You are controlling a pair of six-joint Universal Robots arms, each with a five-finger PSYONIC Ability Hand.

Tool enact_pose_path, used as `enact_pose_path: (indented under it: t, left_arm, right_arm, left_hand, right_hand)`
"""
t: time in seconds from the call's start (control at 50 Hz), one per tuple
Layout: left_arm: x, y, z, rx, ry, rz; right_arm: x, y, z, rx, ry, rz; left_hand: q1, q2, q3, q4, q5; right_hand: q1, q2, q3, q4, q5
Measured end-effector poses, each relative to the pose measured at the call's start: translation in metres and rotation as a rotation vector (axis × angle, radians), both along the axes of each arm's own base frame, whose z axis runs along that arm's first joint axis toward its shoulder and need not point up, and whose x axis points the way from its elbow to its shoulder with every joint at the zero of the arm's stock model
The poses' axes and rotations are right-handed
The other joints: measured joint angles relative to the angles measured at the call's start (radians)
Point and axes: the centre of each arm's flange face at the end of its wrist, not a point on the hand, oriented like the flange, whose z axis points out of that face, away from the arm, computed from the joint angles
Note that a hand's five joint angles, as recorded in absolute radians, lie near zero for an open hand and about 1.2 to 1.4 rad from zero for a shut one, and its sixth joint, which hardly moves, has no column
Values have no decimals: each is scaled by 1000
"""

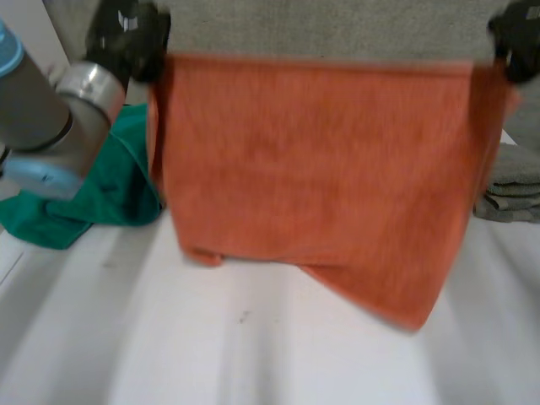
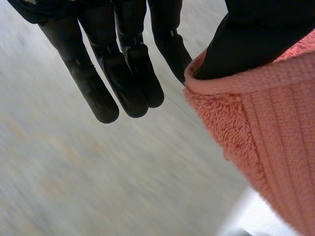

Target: Fold the laundry.

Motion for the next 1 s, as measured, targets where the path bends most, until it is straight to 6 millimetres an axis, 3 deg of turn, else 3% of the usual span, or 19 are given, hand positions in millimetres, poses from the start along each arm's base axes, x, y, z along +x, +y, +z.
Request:
enact_pose_path:
  t: [0.08, 0.14, 0.16, 0.22, 0.3, 0.42, 0.5, 0.7, 0.76, 0.84, 0.94, 1.0]
  left_arm:
    - [-9, -14, 47, -266, 92, 10]
    - [-9, -15, 68, -374, 165, 14]
    - [-7, -15, 84, -451, 238, 11]
    - [-4, -16, 85, -463, 297, 3]
    - [-2, -19, 61, -366, 301, 1]
    - [-1, -6, -7, -105, 212, 6]
    - [2, 22, -61, 96, 126, -8]
    - [20, 90, -163, 395, -184, 13]
    - [28, 109, -178, 449, -295, 23]
    - [46, 155, -189, 564, -519, 26]
    - [64, 205, -177, 704, -670, -3]
    - [71, 224, -167, 759, -708, -18]
  right_arm:
    - [5, -18, 39, -290, -76, -41]
    - [6, -20, 58, -424, -112, -49]
    - [6, -19, 71, -515, -134, -50]
    - [6, -18, 73, -549, -140, -45]
    - [6, -18, 54, -477, -116, -33]
    - [6, -17, -14, -214, -49, 3]
    - [-1, -7, -78, 28, -3, 17]
    - [-28, 32, -177, 418, 86, 21]
    - [-35, 45, -190, 502, 132, 20]
    - [-53, 83, -192, 669, 283, 18]
    - [-74, 123, -175, 803, 443, 23]
    - [-83, 138, -164, 832, 503, 27]
  left_hand:
    - [0, 0, 0, 0, 0]
    - [0, 0, 0, 0, 0]
    - [0, 0, 0, 0, 0]
    - [0, 0, 0, 0, 0]
    - [0, 0, 0, 0, 0]
    - [0, 0, 0, 0, 0]
    - [0, 0, 0, 0, 0]
    - [0, 0, 0, 0, 0]
    - [0, 0, 0, 0, 0]
    - [0, 0, 0, 0, 0]
    - [0, 0, 0, 0, 6]
    - [0, 0, 0, 0, 6]
  right_hand:
    - [0, 0, 0, 0, 13]
    - [0, 0, 0, 0, 17]
    - [0, 0, 0, 0, 19]
    - [0, 0, 0, 0, 23]
    - [0, 0, 0, 0, 29]
    - [0, 0, 0, 0, 33]
    - [0, 0, 0, 0, 35]
    - [0, 0, 0, 0, 36]
    - [0, 0, 0, 0, 36]
    - [10, 0, 0, 0, 44]
    - [14, 0, 0, 0, 49]
    - [14, 0, 0, 0, 49]
